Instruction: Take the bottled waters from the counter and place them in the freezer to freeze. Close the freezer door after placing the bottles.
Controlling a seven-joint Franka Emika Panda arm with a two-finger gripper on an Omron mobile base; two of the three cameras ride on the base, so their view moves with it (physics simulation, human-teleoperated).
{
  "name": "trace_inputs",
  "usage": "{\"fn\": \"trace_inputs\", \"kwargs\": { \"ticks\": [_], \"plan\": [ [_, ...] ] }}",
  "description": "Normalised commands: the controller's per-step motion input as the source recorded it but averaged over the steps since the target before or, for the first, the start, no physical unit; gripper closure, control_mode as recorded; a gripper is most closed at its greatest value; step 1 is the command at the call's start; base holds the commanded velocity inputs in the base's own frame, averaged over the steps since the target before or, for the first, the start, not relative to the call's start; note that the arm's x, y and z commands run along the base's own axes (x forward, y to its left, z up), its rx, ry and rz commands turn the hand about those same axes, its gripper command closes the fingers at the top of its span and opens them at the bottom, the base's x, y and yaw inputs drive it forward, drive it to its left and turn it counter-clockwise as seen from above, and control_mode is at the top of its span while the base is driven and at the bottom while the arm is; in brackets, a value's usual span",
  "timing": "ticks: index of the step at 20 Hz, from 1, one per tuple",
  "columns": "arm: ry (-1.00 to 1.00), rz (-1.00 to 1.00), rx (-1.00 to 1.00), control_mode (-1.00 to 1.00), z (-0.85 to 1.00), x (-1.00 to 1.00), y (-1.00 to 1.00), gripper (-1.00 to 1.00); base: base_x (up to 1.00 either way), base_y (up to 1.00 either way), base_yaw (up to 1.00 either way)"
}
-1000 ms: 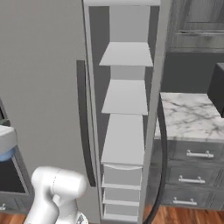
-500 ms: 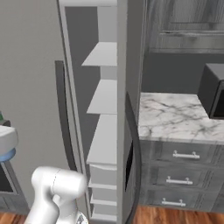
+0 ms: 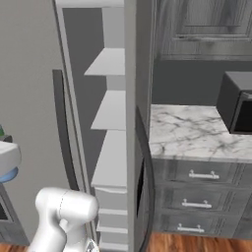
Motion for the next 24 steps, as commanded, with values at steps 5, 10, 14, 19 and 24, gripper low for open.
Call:
{"fn": "trace_inputs", "kwargs": {
  "ticks": [5, 10, 14, 19, 24],
  "plan": [
    [0.00, 0.00, 0.00, 1.00, 0.00, 0.00, 0.00, 1.00, 0.54, -0.23, -0.10],
    [0.00, 0.00, 0.00, 1.00, 0.00, 0.00, 0.00, 1.00, 0.51, -0.22, -0.02],
    [0.00, 0.00, 0.00, 1.00, 0.00, 0.00, 0.00, 1.00, 0.25, -0.36, 0.00],
    [0.00, 0.00, 0.00, 1.00, 0.00, 0.00, 0.00, 1.00, 0.22, -0.44, 0.06],
    [0.00, 0.00, 0.00, 1.00, 0.00, 0.00, 0.00, 1.00, 0.25, -0.39, 0.07]
  ]
}}
